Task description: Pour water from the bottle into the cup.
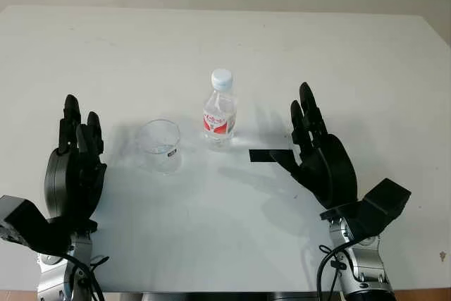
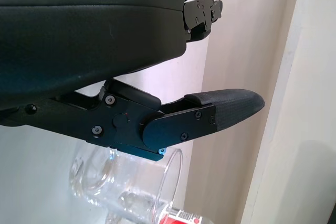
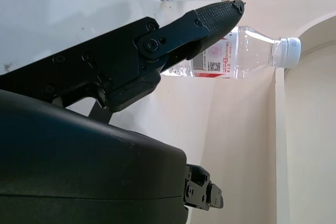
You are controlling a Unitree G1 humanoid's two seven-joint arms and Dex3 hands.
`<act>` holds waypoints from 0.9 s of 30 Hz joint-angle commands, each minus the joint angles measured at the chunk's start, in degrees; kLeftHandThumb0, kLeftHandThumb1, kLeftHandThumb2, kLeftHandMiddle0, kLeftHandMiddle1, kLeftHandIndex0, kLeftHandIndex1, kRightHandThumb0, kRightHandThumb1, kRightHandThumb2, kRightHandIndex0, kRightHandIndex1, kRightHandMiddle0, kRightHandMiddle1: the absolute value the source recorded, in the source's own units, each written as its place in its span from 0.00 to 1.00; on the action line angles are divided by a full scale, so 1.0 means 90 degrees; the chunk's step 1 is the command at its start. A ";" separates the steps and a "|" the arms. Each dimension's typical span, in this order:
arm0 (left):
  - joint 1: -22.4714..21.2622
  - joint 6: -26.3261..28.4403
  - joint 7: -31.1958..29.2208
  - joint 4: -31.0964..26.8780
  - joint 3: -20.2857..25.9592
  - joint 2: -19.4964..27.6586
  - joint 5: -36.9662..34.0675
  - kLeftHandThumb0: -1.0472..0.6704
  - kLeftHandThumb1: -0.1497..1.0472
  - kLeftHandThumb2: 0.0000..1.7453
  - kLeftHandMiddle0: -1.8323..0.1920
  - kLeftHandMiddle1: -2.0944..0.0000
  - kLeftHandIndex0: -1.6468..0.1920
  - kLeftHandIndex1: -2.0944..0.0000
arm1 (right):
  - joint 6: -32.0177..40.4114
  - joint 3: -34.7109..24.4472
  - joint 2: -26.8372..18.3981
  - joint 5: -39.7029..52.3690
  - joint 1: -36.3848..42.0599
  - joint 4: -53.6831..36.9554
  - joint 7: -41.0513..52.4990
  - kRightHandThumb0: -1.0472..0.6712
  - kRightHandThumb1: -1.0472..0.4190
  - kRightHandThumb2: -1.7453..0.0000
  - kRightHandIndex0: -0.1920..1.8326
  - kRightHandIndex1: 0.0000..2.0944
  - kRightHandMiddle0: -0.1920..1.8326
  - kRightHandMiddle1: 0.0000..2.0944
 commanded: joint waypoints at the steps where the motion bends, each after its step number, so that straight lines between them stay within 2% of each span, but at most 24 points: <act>1: 0.0164 0.0024 0.0039 -0.0137 -0.0043 -0.0066 0.0041 0.18 1.00 0.37 0.97 0.97 0.99 0.97 | 0.0071 -0.0017 -0.0038 0.0068 0.0153 -0.0155 0.0023 0.15 0.10 0.97 0.00 0.00 0.00 0.02; 8: -0.0112 0.0060 0.0074 0.0096 -0.0126 -0.0025 0.0086 0.18 1.00 0.37 0.97 0.97 0.99 0.97 | 0.0103 0.0028 0.0031 0.0024 -0.0090 0.0191 -0.0020 0.14 0.10 0.97 0.00 0.00 0.00 0.02; 13: -0.0307 -0.0015 0.0057 0.0353 -0.0095 -0.0033 0.0083 0.18 1.00 0.36 0.97 0.98 0.99 0.97 | -0.0092 0.0089 0.0083 -0.0208 -0.0438 0.0515 -0.0161 0.10 0.10 0.97 0.00 0.00 0.00 0.00; 19: -0.0462 -0.0170 -0.0023 0.0566 -0.0074 -0.0013 0.0089 0.18 1.00 0.37 0.98 0.98 1.00 0.98 | -0.0317 0.0307 0.0195 -0.0441 -0.1524 0.1481 -0.0064 0.07 0.09 0.97 0.00 0.00 0.00 0.00; 22: -0.0523 -0.0155 0.0050 0.0580 -0.0071 -0.0032 0.0114 0.17 1.00 0.37 0.98 0.97 0.99 0.97 | -0.0335 0.0406 0.0385 -0.0472 -0.2322 0.2180 0.0020 0.06 0.10 0.97 0.00 0.00 0.00 0.00; 27: -0.0611 -0.0226 0.0002 0.0683 -0.0043 0.0016 0.0121 0.17 1.00 0.37 0.98 0.98 1.00 0.98 | -0.0266 0.0353 0.0706 -0.0375 -0.3147 0.3023 0.0005 0.04 0.11 0.97 0.00 0.00 0.00 0.00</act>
